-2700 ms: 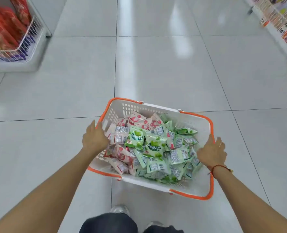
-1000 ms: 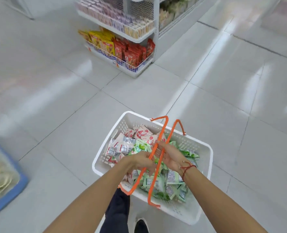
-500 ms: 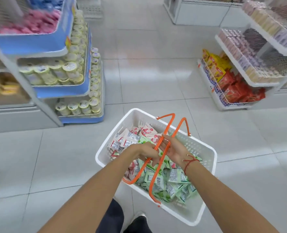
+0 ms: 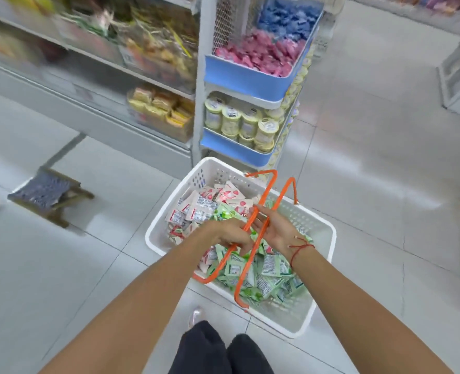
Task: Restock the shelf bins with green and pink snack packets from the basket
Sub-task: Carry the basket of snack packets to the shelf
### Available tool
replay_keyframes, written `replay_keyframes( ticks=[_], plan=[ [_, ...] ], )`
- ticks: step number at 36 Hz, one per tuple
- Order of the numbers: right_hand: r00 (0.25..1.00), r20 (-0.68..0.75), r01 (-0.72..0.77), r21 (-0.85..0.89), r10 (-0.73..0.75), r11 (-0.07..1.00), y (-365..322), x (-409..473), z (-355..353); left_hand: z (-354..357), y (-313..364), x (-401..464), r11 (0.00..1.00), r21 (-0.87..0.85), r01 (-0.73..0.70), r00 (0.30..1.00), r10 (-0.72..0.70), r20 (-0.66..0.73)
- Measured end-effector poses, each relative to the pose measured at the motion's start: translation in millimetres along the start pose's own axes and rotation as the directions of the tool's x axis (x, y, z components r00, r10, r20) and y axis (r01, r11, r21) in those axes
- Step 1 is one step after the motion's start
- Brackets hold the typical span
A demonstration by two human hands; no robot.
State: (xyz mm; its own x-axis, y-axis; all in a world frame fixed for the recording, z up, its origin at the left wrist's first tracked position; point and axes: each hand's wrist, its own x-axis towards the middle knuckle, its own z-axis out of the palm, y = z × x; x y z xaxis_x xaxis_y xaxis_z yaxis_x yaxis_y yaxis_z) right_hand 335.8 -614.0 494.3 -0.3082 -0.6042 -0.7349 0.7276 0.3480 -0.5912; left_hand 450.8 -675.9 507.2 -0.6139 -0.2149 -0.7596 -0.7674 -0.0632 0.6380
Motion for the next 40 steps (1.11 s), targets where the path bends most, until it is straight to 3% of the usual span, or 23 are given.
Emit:
replay_keyframes(
  ticks=[8, 13, 22, 31, 40],
  plan=[
    [0.989, 0.093, -0.094, -0.170, 0.111, 0.981, 0.8, 63.4, 122.7, -100.8, -48.1, -15.3, 0.984, -0.175, 0.035, 0.977, -0.071, -0.201],
    [0.972, 0.127, -0.158, -0.270, 0.198, 0.950, 6.0, 97.4, 181.4, -149.2, -73.3, -20.8, 0.969, -0.237, 0.069, 0.961, -0.129, -0.245],
    [0.903, 0.223, -0.246, -0.432, 0.367, 0.867, 28.9, 142.8, 303.4, -236.0, -128.4, -51.7, 0.906, -0.410, 0.107, 0.851, -0.297, -0.433],
    [0.854, 0.244, -0.273, -0.541, 0.459, 0.795, 59.9, 168.2, 426.5, -328.5, -184.7, -88.6, 0.807, -0.588, 0.063, 0.811, -0.385, -0.442],
    [0.868, 0.208, -0.269, -0.568, 0.451, 0.778, 89.1, 205.6, 553.8, -437.3, -247.3, -119.9, 0.779, -0.627, 0.018, 0.810, -0.379, -0.447]
  ],
)
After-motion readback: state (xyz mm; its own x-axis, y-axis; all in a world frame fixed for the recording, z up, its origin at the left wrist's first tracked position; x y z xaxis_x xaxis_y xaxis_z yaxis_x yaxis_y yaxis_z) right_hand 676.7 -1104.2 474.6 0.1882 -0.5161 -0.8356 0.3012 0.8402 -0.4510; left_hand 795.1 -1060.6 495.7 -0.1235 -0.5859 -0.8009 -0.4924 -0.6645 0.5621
